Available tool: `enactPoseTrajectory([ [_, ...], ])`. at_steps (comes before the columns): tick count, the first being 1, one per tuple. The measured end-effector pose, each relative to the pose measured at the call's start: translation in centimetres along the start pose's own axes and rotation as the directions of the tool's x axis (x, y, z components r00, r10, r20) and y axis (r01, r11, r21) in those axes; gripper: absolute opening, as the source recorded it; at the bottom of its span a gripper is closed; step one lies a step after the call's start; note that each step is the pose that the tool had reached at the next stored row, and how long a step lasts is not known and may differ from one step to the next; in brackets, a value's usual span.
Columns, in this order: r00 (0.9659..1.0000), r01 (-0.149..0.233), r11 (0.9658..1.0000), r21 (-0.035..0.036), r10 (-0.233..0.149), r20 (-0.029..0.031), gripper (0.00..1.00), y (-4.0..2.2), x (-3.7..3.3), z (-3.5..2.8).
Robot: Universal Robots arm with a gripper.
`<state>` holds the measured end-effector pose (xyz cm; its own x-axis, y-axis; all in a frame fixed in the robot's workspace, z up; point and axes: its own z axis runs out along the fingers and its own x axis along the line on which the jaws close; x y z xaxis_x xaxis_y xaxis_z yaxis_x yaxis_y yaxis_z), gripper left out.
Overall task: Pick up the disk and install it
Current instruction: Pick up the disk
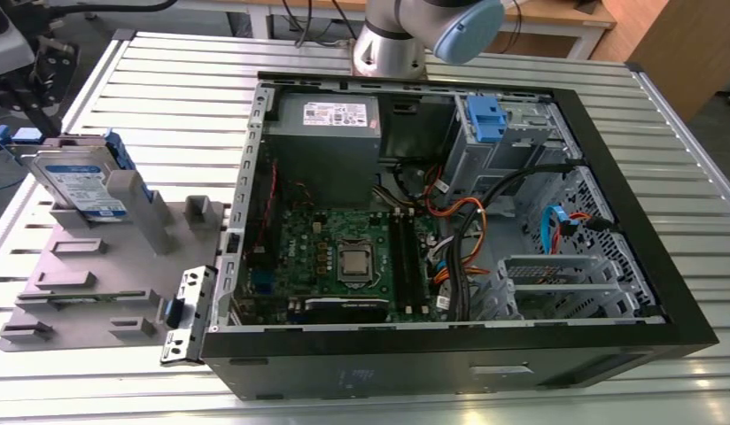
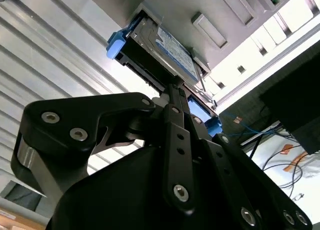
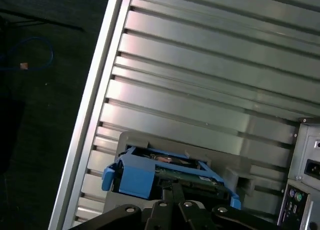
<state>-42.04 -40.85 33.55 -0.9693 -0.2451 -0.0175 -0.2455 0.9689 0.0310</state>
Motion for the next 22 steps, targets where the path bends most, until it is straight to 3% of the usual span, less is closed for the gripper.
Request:
enactPoseTrajectory([
  [5,0.9959,0.091,0.9959,-0.0018,-0.091,-0.0026,0.11,0.00,0.00,0.03],
  [8,0.9893,0.146,0.9893,-0.0029,-0.146,-0.0042,0.11,0.00,0.00,0.04],
  [11,0.9800,0.199,0.9801,-0.0041,-0.199,-0.0057,0.11,0.00,0.00,0.06],
  [13,0.9723,0.234,0.9723,-0.0050,-0.234,-0.0066,0.11,0.00,0.00,0.07],
  [17,0.9525,0.304,0.9525,-0.0069,-0.304,-0.0085,0.11,0.00,0.00,0.09],
  [19,0.9409,0.339,0.9409,-0.0078,-0.339,-0.0094,0.11,0.00,0.00,0.10],
  [22,0.9206,0.390,0.9207,-0.0093,-0.390,-0.0106,0.11,-0.01,0.00,0.12],
])
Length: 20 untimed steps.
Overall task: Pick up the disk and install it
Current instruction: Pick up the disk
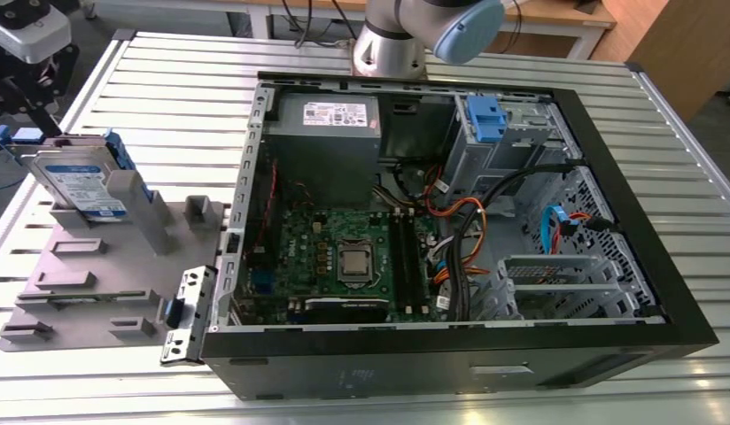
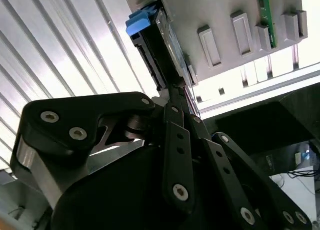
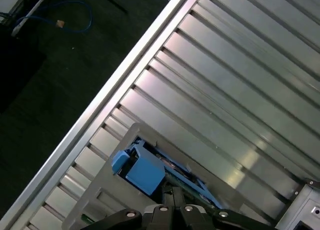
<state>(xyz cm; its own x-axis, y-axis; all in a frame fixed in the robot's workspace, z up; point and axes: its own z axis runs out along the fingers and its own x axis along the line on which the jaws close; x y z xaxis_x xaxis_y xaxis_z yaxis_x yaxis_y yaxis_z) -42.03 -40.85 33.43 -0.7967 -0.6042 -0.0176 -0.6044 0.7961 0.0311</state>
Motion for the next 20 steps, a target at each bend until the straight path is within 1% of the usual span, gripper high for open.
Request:
enactPoseTrajectory([
  [3,0.9986,0.053,0.9986,-0.0010,-0.053,-0.0016,0.11,0.00,0.00,0.02],
  [5,0.9959,0.091,0.9959,-0.0017,-0.091,-0.0027,0.11,0.00,0.00,0.04],
  [7,0.9920,0.127,0.9920,-0.0024,-0.127,-0.0038,0.11,0.00,0.00,0.05],
  [10,0.9837,0.180,0.9837,-0.0037,-0.180,-0.0054,0.11,0.00,0.00,0.07],
  [13,0.9723,0.234,0.9723,-0.0049,-0.234,-0.0068,0.11,0.00,0.00,0.10],
  [15,0.9632,0.268,0.9633,-0.0058,-0.269,-0.0077,0.11,0.00,0.00,0.11],
  [18,0.9474,0.320,0.9474,-0.0072,-0.320,-0.0091,0.11,0.00,0.00,0.13],
  [20,0.9347,0.355,0.9347,-0.0082,-0.355,-0.0099,0.11,0.00,0.00,0.15],
])
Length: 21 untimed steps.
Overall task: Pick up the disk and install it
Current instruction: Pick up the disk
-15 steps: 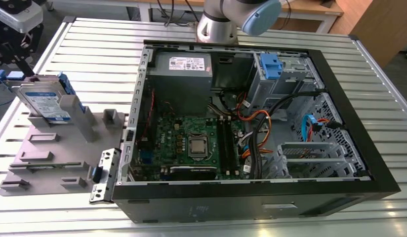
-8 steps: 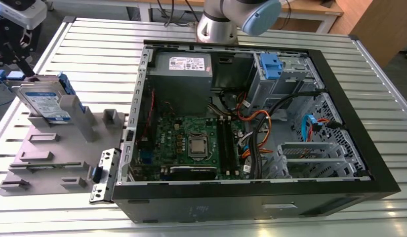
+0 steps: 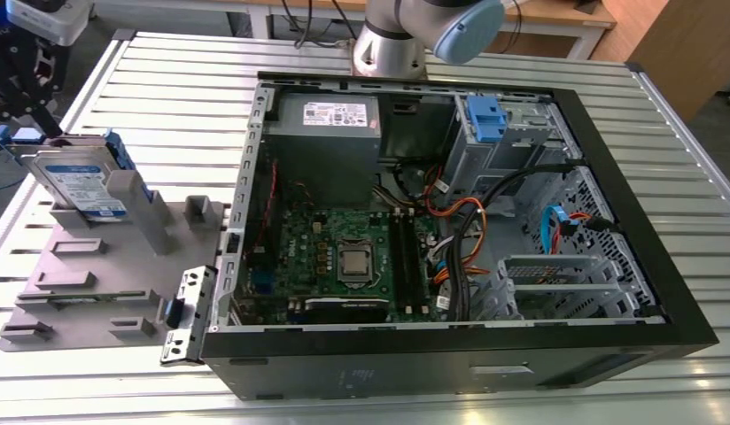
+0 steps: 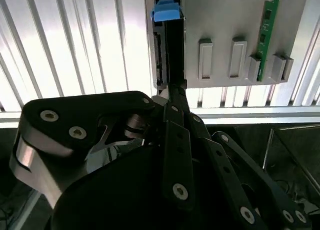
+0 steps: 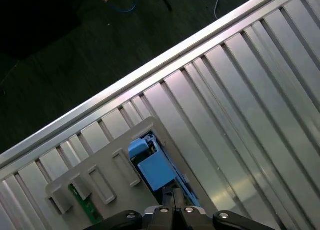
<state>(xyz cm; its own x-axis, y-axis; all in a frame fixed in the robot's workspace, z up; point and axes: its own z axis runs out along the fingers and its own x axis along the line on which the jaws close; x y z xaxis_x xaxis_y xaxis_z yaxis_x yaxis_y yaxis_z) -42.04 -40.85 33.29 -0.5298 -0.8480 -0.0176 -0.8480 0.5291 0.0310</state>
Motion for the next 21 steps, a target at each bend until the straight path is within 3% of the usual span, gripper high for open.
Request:
enactPoseTrajectory([
  [3,0.9985,0.054,0.9985,-0.0010,-0.054,-0.0016,0.11,0.00,0.00,0.02],
  [6,0.9941,0.109,0.9941,-0.0021,-0.109,-0.0032,0.11,0.00,0.00,0.04],
  [11,0.9802,0.198,0.9802,-0.0042,-0.198,-0.0058,0.11,-0.01,0.00,0.07],
  [14,0.9676,0.252,0.9676,-0.0055,-0.252,-0.0073,0.11,-0.01,0.00,0.09],
  [17,0.9528,0.303,0.9529,-0.0068,-0.303,-0.0086,0.11,0.00,0.00,0.11],
  [21,0.9279,0.373,0.9279,-0.0088,-0.373,-0.0103,0.11,-0.01,0.00,0.14],
])
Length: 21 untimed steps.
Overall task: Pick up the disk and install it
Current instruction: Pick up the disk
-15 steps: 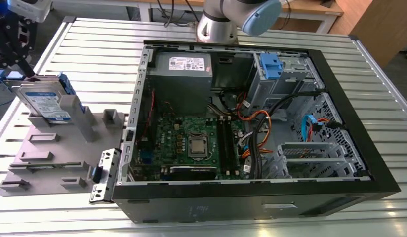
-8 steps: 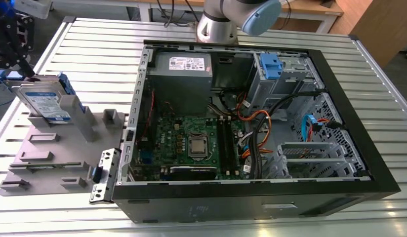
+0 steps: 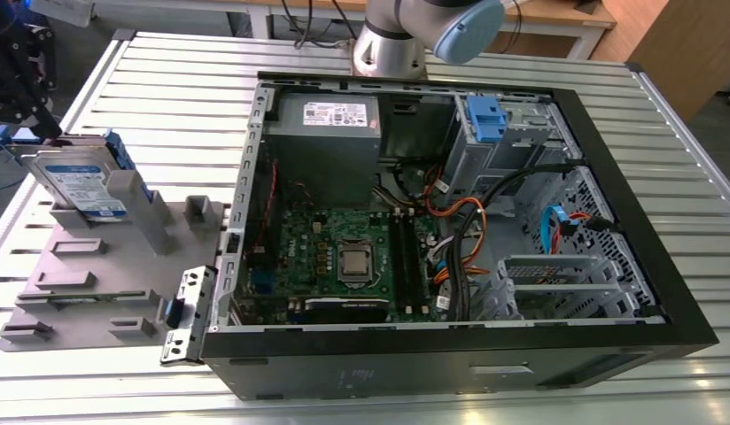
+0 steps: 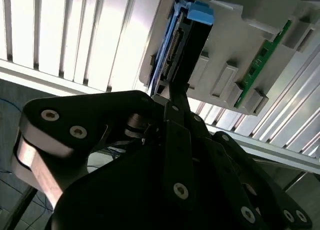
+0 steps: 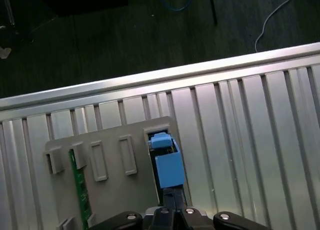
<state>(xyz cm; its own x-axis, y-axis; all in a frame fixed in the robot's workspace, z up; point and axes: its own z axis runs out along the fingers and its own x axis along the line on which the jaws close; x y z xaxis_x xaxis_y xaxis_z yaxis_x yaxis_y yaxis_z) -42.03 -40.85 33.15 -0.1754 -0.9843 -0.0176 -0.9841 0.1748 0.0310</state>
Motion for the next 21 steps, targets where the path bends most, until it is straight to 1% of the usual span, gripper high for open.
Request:
enactPoseTrajectory([
  [3,0.9985,0.054,0.9985,-0.0010,-0.054,-0.0017,0.11,0.00,0.00,0.01],
  [5,0.9959,0.090,0.9959,-0.0018,-0.090,-0.0028,0.11,0.00,0.00,0.02],
  [7,0.9922,0.124,0.9922,-0.0025,-0.124,-0.0037,0.11,0.00,0.00,0.03],
  [8,0.9912,0.132,0.9912,-0.0026,-0.132,-0.0039,0.11,0.00,0.00,0.03],
  [18,0.9910,0.134,0.9910,-0.0028,-0.134,-0.0041,0.11,-0.01,-0.01,-0.14],
  [21,0.9908,0.135,0.9908,-0.0027,-0.135,-0.0041,0.11,-0.17,-0.04,-0.14],
])
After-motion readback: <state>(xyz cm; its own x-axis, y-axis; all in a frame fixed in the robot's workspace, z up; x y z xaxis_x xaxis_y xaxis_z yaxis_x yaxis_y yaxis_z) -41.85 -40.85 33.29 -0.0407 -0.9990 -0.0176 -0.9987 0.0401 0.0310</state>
